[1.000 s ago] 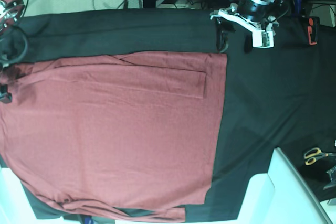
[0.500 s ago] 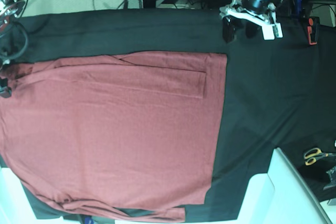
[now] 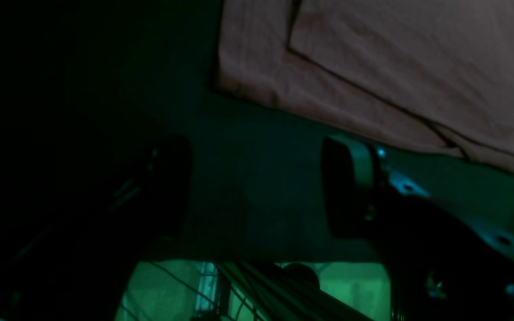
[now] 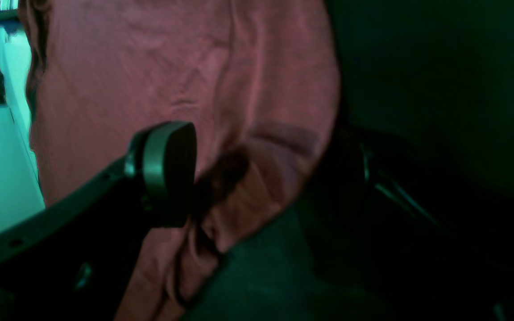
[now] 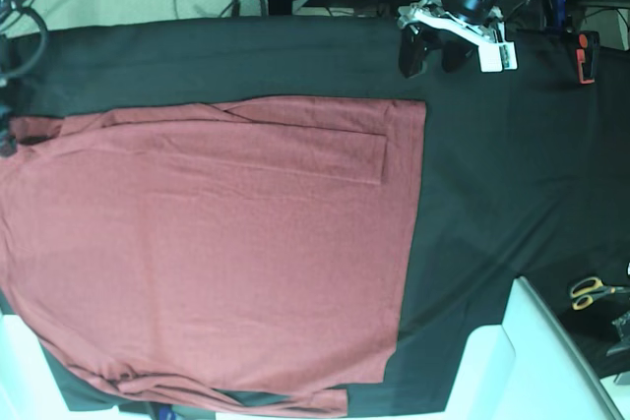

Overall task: Fold the T-shirt properly
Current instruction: 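Release the sleeve and move the left gripper to the shirt's side edge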

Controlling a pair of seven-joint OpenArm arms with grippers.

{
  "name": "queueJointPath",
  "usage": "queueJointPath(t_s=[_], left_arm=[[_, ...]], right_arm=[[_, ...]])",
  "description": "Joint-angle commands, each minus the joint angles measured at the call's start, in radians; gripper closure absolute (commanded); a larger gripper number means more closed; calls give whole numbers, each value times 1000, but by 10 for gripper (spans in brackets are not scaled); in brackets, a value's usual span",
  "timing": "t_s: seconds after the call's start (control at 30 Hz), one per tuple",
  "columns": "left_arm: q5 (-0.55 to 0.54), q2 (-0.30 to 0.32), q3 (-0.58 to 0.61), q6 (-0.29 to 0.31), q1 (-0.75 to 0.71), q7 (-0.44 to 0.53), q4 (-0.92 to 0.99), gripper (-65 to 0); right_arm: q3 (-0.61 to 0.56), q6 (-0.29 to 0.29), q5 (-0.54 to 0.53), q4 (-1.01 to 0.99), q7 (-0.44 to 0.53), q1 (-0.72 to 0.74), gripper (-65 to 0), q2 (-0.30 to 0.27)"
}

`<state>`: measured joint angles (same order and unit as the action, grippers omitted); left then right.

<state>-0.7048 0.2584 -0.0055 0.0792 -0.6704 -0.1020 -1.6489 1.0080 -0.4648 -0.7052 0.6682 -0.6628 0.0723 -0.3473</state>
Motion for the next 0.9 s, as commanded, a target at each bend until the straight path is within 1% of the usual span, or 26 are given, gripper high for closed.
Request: queueJointPath(t_s=[0.0,0.07,0.17,0.4,0.47,0.6,0.67,0.7,0.73,0.8,0.87], left_arm=[[-2,8,-3,11,-9,17,-14,-434],[-2,8,-3,12,-5,17,-14,-434],[-2,8,-3,14,-4,17,-14,-434],[-2,6,-3,14,-9,17,-14,-434],[-5,6,-3,14,-10,17,-14,-434],[-6,6,-3,14,-10,17,-14,-434],[-6,6,-3,14,-10,17,-9,-434],[-8,5,-3,14,-10,17,2,-434],[-9,2,-4,14,-9,17,11,-434],[-11,-20,-11,15,-5,17,28,-441],[-51,-38,-15,15,-4,17,34,-443]], right_arm=[[1,19,45,9,-41,-15,-432,7],[-1,1,45,43,-44,-33,-432,27],[-4,-2,45,55,-38,-32,-432,44],[-4,1,49,57,-35,28,-432,40],[-5,4,51,52,-35,51,-432,24],[-2,59,48,51,-33,68,-431,18],[-1,68,48,51,-33,71,-425,18],[-1,68,48,51,-33,71,-399,17],[-1,68,48,51,-33,71,-354,17],[-1,68,48,51,-33,71,-239,17],[-1,68,48,51,-35,71,-89,17]])
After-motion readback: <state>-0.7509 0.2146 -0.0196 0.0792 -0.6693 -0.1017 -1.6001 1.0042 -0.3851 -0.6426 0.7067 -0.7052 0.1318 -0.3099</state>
